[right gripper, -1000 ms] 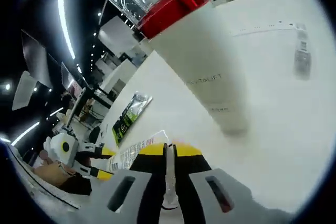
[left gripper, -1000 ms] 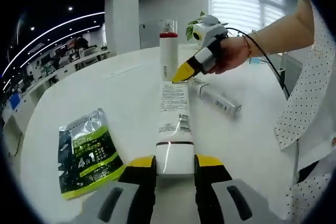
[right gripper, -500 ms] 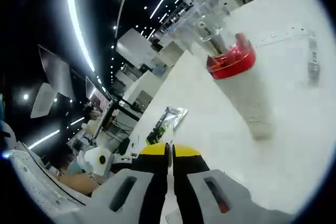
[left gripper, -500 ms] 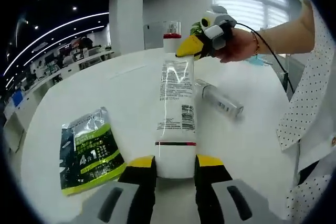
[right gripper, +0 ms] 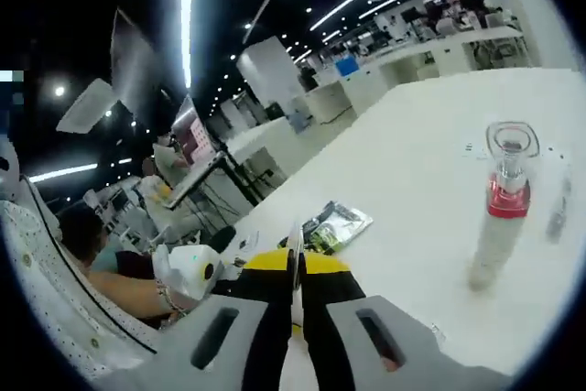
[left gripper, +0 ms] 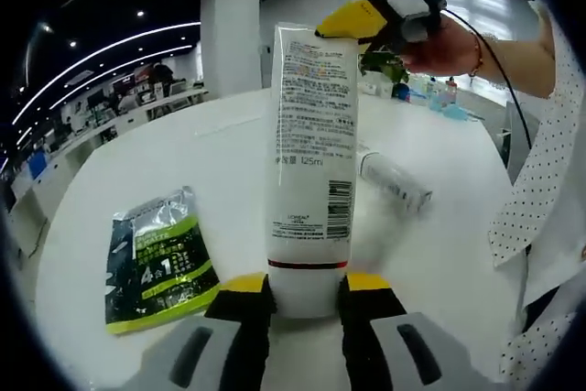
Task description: Arrange the skincare products in the storage area until every visible bottle or jar stands upright without overlapping.
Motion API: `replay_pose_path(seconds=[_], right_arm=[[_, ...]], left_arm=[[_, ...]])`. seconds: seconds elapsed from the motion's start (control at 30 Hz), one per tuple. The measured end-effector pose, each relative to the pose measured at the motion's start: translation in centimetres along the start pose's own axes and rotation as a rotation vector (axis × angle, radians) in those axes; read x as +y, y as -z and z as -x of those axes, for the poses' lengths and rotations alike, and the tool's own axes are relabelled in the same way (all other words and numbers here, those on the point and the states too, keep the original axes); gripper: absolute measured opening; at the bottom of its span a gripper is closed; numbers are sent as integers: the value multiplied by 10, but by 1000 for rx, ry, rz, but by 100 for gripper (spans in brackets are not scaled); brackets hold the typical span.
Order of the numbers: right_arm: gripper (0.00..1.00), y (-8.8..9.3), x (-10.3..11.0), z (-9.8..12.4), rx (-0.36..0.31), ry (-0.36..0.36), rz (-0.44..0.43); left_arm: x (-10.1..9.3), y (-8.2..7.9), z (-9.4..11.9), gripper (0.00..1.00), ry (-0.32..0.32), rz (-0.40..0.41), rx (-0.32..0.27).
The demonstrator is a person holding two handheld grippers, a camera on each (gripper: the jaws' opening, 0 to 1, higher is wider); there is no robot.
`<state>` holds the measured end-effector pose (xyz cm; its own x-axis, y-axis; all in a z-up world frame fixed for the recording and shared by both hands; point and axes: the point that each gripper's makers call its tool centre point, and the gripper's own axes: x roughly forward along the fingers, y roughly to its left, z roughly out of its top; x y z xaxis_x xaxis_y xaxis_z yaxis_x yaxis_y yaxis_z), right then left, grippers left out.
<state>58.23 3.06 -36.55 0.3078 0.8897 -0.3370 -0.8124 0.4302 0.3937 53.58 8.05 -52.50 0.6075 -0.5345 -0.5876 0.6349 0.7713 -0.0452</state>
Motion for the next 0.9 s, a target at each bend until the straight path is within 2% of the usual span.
replay_pose_path(seconds=[0.1, 0.23, 0.37, 0.47, 0.67, 0.73, 0.83, 0.9], right_arm=[[1, -5, 27, -7, -2, -42, 60], [1, -4, 46, -13, 0, -53, 167], [2, -2, 55, -15, -1, -63, 219], [2, 1, 63, -17, 1, -97, 235], [3, 2, 68, -20, -6, -118, 259], [3, 4, 72, -21, -7, -121, 299], [3, 5, 75, -21, -23, -126, 331], [4, 5, 75, -23, -37, -126, 352]], left_arm=[[0, -1, -1, 29, -14, 17, -14], [1, -2, -1, 29, -31, 31, -29], [1, -2, -1, 30, -46, 47, -39], [0, -2, -1, 31, -56, 53, -41], [-1, -2, -1, 32, -63, 67, -43], [-2, -3, -1, 35, -65, 73, -41], [-4, -10, 3, 43, -78, 130, -86], [-4, -13, 7, 44, -87, 145, -108]])
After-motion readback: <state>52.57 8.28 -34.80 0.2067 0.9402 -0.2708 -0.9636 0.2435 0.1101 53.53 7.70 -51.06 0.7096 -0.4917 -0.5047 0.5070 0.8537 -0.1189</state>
